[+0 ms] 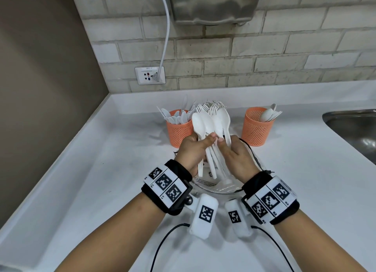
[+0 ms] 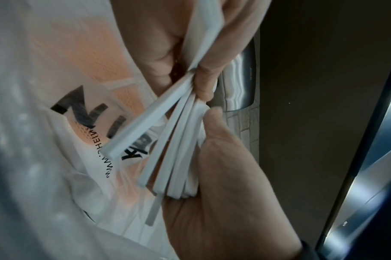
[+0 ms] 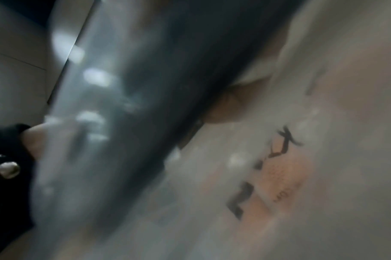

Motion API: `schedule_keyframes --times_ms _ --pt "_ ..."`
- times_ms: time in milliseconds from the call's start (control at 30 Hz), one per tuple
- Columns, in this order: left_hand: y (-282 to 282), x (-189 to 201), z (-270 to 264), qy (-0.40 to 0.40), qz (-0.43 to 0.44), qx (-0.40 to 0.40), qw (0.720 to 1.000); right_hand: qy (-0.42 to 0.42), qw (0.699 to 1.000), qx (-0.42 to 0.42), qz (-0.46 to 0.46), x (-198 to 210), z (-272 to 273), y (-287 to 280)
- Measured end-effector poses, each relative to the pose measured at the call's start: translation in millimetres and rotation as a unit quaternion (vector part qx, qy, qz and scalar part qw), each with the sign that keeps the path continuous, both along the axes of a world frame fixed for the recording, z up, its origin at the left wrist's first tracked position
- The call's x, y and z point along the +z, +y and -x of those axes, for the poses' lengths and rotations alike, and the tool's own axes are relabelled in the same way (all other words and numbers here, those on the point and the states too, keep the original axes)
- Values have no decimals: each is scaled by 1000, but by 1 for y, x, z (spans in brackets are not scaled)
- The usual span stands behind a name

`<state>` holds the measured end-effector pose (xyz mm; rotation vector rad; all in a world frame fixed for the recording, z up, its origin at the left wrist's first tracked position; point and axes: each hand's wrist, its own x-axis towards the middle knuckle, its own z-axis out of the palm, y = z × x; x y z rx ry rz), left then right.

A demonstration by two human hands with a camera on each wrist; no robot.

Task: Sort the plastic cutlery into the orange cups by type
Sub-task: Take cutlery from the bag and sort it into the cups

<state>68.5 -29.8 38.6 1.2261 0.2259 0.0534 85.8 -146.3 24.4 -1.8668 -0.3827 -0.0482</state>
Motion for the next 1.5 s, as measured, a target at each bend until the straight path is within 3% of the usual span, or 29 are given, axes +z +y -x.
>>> schedule_keyframes --times_ms 100,433,667,867,1033,1300,1500 --pt "1 3 0 6 0 -2 1000 6 999 33 -4 1 -3 -3" --pt "1 9 1 12 -34 -34 999 41 999 28 8 5 -3 -3" --pt "7 8 -2 7 -39 -29 999 70 996 22 -50 7 -3 -5" --pt "9 9 -9 8 -42 1 999 47 997 -9 -57 6 -10 -5" --pt "4 12 -11 5 -25 2 1000 2 1000 13 -4 6 -10 -7" --pt "0 10 -15 18 -65 6 998 36 999 2 7 10 -12 -7" --pt "1 10 -13 19 -48 12 999 44 998 -9 -48 9 -11 -4"
